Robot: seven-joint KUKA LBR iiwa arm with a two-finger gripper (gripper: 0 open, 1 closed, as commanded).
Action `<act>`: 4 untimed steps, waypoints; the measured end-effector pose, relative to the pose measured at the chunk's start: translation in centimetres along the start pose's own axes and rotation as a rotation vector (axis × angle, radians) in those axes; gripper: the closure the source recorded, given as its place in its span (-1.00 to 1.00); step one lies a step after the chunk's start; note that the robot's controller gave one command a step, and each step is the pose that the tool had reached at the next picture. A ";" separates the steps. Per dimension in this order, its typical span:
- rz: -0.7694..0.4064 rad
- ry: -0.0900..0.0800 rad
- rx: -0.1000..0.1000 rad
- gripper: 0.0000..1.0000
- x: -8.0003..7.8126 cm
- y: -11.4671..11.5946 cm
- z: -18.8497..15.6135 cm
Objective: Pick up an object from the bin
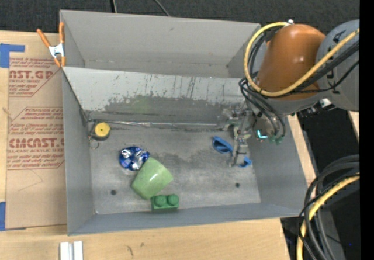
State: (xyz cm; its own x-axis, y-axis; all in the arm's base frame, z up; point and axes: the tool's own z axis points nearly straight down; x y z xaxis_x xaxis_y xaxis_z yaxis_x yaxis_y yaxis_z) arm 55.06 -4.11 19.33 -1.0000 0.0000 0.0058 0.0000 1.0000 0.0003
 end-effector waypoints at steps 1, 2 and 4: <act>0.215 -0.004 0.001 -1.00 -1.2 -9.2 7.1; 0.274 -0.002 -0.003 -1.00 -1.8 -5.8 12.7; 0.110 -0.006 0.000 1.00 1.7 -6.7 10.9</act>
Offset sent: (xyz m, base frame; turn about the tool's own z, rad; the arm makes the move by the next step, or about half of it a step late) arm 0.0122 -0.0900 -0.0680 0.2112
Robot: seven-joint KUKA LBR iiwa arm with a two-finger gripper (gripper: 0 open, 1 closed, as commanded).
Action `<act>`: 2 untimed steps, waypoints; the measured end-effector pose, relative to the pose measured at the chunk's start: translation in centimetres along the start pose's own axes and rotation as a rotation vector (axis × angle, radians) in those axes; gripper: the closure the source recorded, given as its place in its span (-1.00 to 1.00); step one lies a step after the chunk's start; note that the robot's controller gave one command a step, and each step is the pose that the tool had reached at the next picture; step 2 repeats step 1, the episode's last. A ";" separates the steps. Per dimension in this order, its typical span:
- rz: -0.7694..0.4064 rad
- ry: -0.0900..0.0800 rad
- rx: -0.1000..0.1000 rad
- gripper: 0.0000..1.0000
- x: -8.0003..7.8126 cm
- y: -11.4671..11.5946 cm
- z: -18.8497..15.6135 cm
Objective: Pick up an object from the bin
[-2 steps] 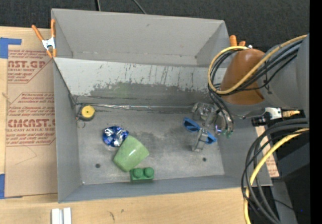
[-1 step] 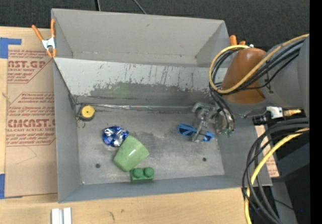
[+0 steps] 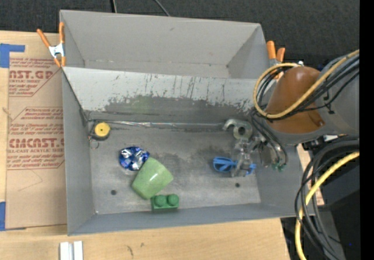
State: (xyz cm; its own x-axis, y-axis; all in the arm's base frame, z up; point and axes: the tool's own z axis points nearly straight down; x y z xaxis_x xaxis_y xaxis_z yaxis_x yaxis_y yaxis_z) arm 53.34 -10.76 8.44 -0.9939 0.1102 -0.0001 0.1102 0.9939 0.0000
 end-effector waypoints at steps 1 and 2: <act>-0.007 -0.012 0.001 1.00 -0.8 0.1 -17.1; -0.007 -0.012 0.001 1.00 -0.8 0.1 -17.1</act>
Offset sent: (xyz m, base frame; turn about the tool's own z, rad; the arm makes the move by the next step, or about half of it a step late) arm 0.0053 -0.0003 0.1664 -0.0079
